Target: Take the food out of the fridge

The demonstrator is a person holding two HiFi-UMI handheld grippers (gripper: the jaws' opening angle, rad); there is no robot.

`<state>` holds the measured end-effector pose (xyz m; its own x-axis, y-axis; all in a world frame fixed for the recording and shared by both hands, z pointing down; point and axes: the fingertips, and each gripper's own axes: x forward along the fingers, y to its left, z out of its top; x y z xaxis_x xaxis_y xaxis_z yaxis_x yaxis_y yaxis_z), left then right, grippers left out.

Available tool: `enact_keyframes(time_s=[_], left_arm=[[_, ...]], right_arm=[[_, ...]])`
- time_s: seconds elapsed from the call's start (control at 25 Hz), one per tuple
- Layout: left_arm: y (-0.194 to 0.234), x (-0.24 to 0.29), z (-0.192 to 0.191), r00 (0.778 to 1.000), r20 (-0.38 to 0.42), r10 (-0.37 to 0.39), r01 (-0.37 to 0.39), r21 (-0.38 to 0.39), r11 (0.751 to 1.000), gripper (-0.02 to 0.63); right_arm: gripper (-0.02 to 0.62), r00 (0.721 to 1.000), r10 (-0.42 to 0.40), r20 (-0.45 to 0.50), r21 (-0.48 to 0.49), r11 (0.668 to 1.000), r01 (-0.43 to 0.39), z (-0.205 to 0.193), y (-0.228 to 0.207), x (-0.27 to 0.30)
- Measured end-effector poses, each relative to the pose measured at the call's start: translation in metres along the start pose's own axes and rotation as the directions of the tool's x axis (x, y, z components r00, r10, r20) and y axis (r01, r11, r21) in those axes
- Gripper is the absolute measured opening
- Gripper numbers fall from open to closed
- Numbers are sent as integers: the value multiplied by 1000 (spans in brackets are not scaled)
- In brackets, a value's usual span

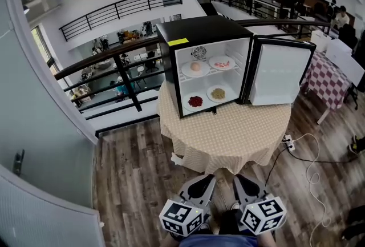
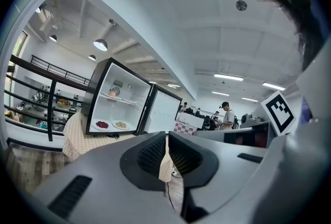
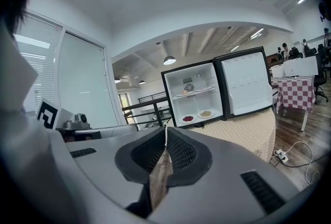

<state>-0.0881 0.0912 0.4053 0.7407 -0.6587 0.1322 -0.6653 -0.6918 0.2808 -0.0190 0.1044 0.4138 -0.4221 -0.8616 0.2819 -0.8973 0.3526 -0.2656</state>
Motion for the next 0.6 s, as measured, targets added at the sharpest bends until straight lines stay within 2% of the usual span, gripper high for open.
enact_keyframes(time_s=[0.2,0.6], left_arm=[[13,21,-2,1000,-13,19,-19,-2,1000,17],[36,121,29,995,35,89,-88,-23,996,17]], right_arm=[[24,1000,13,-19,16,1000,-13,-1,-21,19],[25,996,73,-50,-41,996,-75,45,-104,74]])
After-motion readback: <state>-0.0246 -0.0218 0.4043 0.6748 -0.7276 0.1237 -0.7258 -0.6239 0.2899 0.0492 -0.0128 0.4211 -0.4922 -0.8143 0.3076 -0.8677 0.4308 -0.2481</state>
